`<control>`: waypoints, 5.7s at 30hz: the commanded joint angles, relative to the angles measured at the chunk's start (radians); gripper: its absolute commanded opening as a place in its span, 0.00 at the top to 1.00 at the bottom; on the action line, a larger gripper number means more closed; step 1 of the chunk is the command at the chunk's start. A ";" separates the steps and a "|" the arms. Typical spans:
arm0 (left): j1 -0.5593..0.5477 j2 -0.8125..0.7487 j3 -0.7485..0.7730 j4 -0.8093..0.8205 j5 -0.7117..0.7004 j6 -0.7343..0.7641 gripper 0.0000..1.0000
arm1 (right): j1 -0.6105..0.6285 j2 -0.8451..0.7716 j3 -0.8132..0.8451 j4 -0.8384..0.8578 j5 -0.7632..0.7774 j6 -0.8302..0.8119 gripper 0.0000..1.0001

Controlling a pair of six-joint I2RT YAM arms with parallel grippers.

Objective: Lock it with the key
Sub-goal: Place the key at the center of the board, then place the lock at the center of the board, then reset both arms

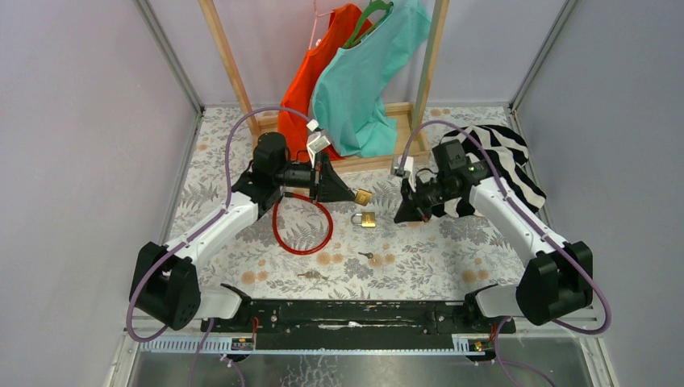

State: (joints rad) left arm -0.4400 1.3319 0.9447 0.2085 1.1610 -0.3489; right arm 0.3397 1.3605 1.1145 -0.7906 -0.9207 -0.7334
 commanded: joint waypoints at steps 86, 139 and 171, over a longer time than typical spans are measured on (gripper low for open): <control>0.004 -0.044 -0.016 -0.078 -0.061 0.127 0.49 | 0.182 0.110 0.269 -0.027 0.085 0.130 1.00; 0.045 -0.091 -0.020 -0.116 -0.119 0.125 0.00 | -0.072 0.480 0.085 0.079 0.438 0.039 0.50; 0.245 -0.246 0.041 -0.238 -0.685 0.139 0.00 | -0.089 0.236 0.347 0.025 0.779 0.158 0.01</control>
State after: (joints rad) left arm -0.2340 1.1355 0.9386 0.0002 0.6804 -0.2321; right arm 0.2543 1.6691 1.3952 -0.7521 -0.2329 -0.6346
